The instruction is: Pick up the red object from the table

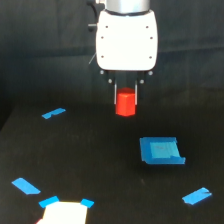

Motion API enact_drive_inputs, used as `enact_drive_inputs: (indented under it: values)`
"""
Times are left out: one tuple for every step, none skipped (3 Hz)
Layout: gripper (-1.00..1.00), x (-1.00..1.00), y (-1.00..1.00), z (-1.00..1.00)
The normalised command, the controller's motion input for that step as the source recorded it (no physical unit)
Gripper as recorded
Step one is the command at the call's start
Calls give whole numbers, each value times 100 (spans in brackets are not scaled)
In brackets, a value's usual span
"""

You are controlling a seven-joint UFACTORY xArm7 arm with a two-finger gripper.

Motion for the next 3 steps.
enact_drive_inputs:
  values:
    - [-100,-42,-46,-8]
    - [-93,21,18,52]
    - [-100,61,-22,49]
